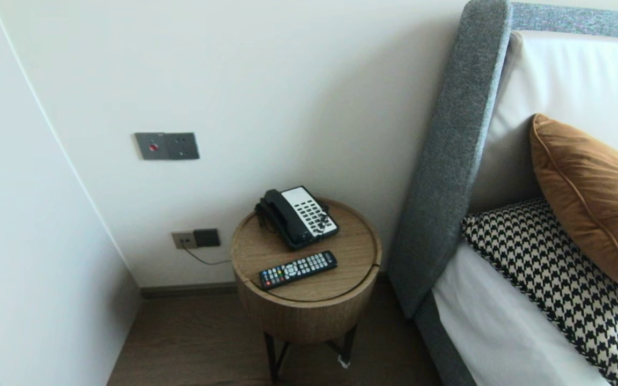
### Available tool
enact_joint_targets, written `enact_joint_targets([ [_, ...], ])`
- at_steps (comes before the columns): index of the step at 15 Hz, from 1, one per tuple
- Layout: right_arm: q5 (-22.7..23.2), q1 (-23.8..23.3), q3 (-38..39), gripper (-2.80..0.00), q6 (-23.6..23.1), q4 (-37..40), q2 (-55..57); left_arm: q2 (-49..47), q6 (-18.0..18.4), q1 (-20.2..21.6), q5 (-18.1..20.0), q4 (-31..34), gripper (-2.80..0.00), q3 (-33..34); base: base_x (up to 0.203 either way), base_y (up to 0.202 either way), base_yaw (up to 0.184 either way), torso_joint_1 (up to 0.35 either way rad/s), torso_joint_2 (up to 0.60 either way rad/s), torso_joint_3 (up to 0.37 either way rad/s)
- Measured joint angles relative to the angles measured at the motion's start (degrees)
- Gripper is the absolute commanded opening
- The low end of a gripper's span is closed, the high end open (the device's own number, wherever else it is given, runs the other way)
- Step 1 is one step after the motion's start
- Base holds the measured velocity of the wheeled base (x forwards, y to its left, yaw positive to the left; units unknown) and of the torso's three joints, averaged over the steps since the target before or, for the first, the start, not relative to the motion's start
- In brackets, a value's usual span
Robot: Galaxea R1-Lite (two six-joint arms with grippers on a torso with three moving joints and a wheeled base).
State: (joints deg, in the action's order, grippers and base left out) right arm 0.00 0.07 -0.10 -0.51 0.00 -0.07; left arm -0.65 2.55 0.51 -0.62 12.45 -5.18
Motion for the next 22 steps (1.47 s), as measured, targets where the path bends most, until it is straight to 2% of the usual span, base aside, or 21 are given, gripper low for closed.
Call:
enact_joint_targets([
  [3,0.0,0.0,0.0,-2.8,0.0,0.0,0.0,0.5,-0.2,0.0,-0.2,-0.9,-2.8,0.4,0.0,0.0,0.0,0.0,0.0,0.0],
  [7,0.0,0.0,0.0,-2.8,0.0,0.0,0.0,0.6,-0.1,0.0,0.0,-9.7,-2.8,3.7,0.0,0.0,0.0,0.0,0.0,0.0],
  [9,0.0,0.0,0.0,-2.8,0.0,0.0,0.0,0.6,-0.1,0.0,0.0,-11.9,-2.8,4.6,0.0,0.0,0.0,0.0,0.0,0.0],
  [15,0.0,0.0,0.0,-2.8,0.0,0.0,0.0,0.7,0.4,0.0,0.2,-13.8,-2.8,5.2,0.0,0.0,0.0,0.0,0.0,0.0],
  [19,0.0,0.0,0.0,-2.8,0.0,0.0,0.0,0.7,0.6,-0.1,0.3,-12.2,-2.8,5.1,0.0,0.0,0.0,0.0,0.0,0.0],
  [22,0.0,0.0,0.0,-2.8,0.0,0.0,0.0,0.7,-0.8,-0.2,0.2,-12.2,-2.8,5.2,0.0,0.0,0.0,0.0,0.0,0.0],
])
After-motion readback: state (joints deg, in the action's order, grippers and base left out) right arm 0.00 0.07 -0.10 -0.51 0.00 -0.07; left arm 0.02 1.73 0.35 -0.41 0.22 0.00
